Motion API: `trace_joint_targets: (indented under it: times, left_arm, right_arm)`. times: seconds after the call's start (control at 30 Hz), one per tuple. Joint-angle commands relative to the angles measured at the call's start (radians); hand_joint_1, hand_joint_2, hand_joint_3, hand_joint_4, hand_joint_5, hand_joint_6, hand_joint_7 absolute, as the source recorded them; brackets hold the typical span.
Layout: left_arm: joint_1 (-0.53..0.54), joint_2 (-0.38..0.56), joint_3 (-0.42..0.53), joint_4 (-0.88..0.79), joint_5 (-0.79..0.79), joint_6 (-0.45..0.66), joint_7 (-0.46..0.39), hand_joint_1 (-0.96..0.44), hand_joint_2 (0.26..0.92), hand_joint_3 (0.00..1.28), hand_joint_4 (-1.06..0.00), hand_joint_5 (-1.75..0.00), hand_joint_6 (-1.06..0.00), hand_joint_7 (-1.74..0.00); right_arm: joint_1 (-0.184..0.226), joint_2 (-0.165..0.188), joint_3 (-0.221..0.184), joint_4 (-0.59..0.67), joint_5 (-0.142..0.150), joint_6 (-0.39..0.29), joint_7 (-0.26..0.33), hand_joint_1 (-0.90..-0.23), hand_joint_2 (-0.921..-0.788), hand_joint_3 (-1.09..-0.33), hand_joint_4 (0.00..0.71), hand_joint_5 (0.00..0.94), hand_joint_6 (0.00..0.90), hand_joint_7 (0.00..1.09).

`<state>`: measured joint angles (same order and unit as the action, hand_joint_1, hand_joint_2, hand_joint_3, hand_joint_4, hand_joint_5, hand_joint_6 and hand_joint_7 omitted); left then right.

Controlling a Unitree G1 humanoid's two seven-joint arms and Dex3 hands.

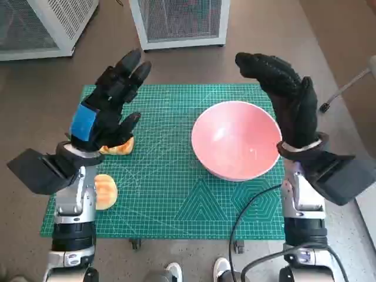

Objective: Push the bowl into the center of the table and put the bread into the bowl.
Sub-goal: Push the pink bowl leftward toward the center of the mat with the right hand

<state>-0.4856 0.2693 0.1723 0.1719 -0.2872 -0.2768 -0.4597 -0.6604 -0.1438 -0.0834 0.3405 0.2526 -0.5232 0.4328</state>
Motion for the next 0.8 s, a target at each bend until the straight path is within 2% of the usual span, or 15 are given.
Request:
trace_joint_targets:
  times: [0.03, 0.8]
  left_arm:
    - [0.001, 0.004, 0.002, 0.001, -0.004, -0.005, -0.003, -0.66, 0.921, 0.45, -0.29, 0.00, -0.24, -0.17]
    - [-0.001, 0.004, 0.002, 0.006, -0.004, -0.005, -0.003, -0.66, 0.921, 0.45, -0.29, 0.00, -0.23, -0.18]
  right_arm:
    - [0.018, -0.004, -0.002, 0.003, 0.006, 0.008, 0.011, -0.671, -0.921, -0.768, 0.188, 0.003, -0.001, 0.48]
    - [0.014, -0.004, -0.008, 0.015, 0.009, 0.003, 0.011, -0.662, -0.921, -0.769, 0.189, 0.002, -0.001, 0.48]
